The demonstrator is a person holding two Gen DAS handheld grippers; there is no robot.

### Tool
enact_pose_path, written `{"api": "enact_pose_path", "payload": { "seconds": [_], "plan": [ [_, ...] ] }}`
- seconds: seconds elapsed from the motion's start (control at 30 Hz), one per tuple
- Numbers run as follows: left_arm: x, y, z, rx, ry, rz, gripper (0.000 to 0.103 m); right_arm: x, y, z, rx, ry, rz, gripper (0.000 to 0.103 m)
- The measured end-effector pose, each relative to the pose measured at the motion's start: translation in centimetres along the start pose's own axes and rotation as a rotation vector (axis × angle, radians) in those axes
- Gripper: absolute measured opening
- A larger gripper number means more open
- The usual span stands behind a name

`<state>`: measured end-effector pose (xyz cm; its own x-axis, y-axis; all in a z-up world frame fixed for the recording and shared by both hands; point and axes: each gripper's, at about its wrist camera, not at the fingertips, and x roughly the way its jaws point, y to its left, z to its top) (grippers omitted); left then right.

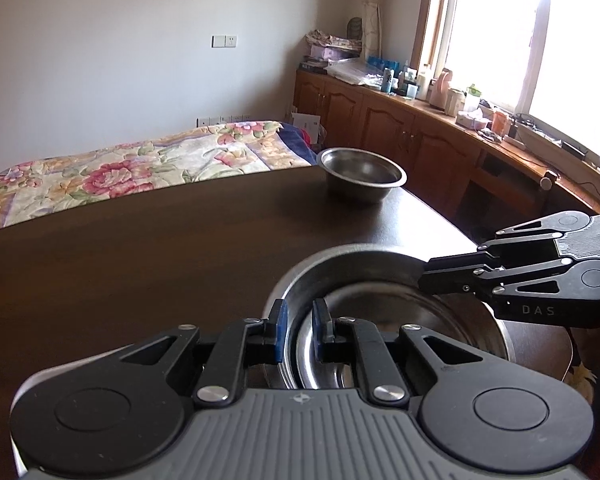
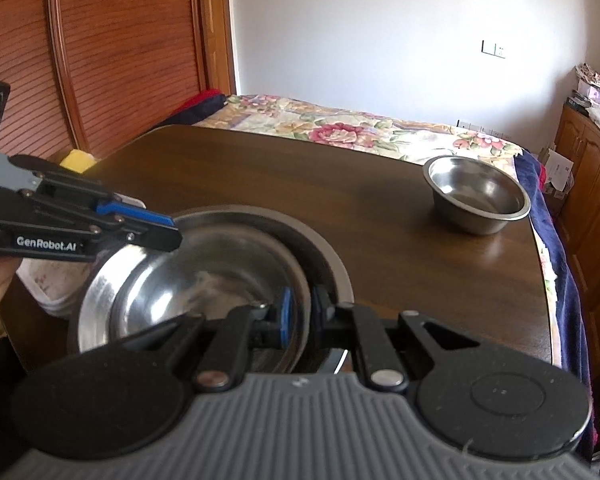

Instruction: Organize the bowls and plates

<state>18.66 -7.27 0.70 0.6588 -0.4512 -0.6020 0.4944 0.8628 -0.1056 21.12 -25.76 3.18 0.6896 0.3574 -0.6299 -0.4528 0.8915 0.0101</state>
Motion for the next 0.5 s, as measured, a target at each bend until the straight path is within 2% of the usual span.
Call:
{"api": "enact_pose_path", "payload": {
  "seconds": [0.5],
  "plan": [
    [1.2,-0.8,2.4,0.034,-0.033,0.02,0.04,-1.3,-1.8,1.3,0.009,-0.087,-0.028,0.014]
  ]
}}
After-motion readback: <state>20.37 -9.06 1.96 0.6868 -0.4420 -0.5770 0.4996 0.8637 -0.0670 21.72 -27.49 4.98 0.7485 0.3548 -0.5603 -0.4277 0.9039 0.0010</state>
